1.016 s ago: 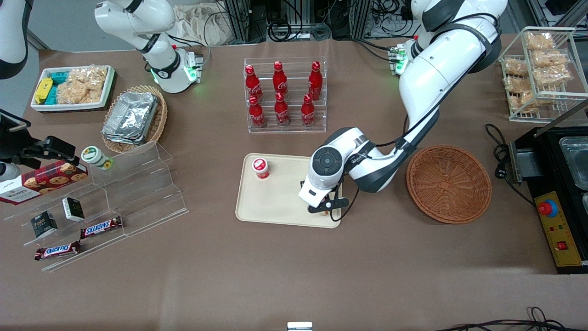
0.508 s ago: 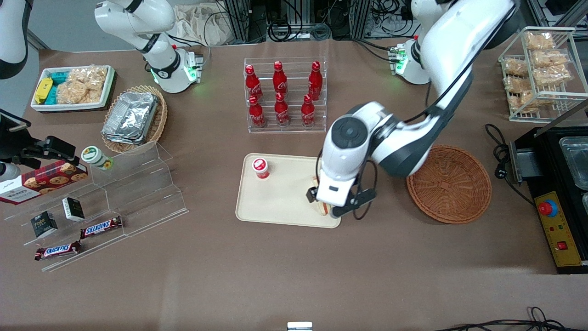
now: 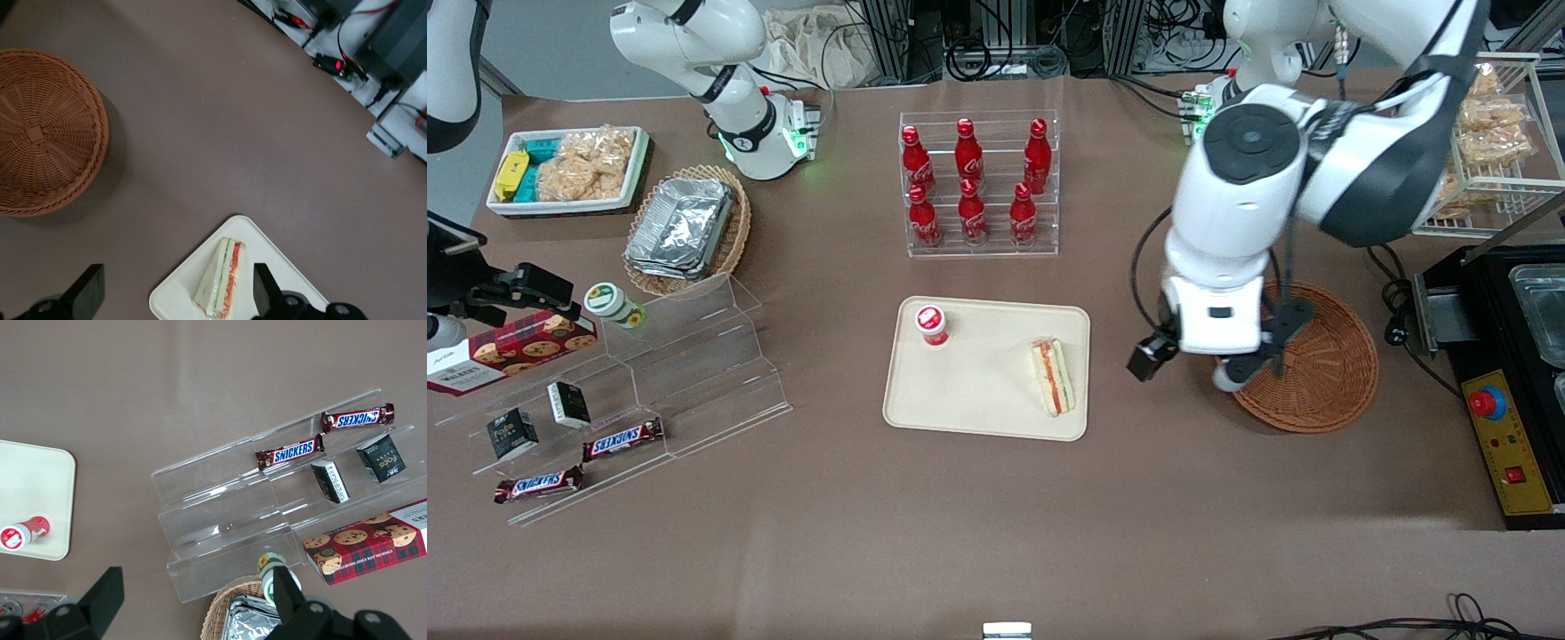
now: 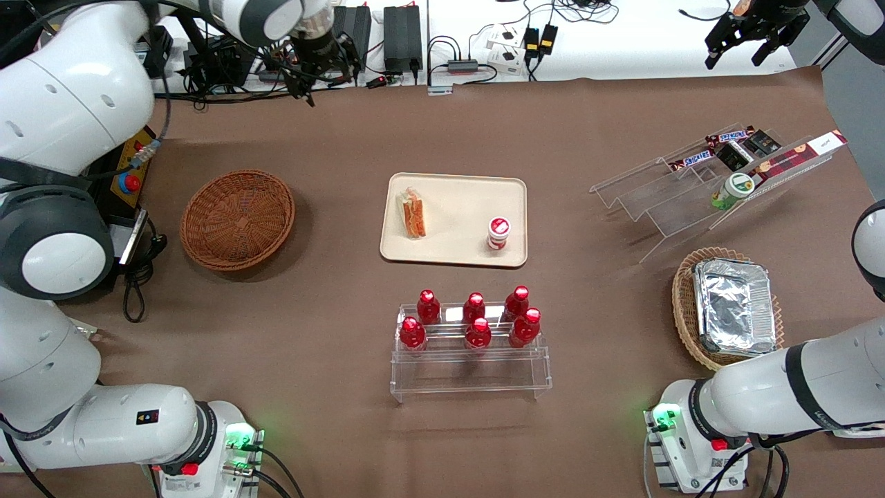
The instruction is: Place sandwich from basket to tray
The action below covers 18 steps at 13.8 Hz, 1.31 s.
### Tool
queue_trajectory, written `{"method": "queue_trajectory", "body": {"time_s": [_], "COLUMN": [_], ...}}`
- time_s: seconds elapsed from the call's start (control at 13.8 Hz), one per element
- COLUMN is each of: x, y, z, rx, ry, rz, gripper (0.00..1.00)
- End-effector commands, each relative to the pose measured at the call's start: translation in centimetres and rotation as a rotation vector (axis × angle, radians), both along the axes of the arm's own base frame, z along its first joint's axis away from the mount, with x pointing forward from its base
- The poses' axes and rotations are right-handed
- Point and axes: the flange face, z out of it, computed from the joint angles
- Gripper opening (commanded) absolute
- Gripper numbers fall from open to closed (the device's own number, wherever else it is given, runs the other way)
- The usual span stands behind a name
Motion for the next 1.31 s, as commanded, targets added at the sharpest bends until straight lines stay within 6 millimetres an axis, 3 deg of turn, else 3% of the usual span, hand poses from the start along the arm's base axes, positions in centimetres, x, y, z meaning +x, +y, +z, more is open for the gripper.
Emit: {"method": "queue_trajectory", "body": {"time_s": [0.0, 0.07, 0.22, 0.58, 0.73, 1.09, 1.23], "x": [-0.6, -0.7, 0.2, 0.1, -0.1, -3.6, -5.4], "y": [2.6, 3.1, 7.2, 13.5, 17.8, 26.2, 28.6], "z": [1.7, 1.7, 2.4, 4.1, 5.1, 6.6, 7.1], "rx": [-0.006, 0.003, -0.01, 0.006, -0.017, -0.039, -0.035], "ry": [0.009, 0.032, 0.057, 0.141, 0.174, 0.21, 0.211], "rz": [-0.01, -0.034, -0.047, -0.248, -0.321, -0.488, -0.557], "gripper": [1.0, 1.0, 1.0, 1.0, 1.0, 1.0, 1.0]}}
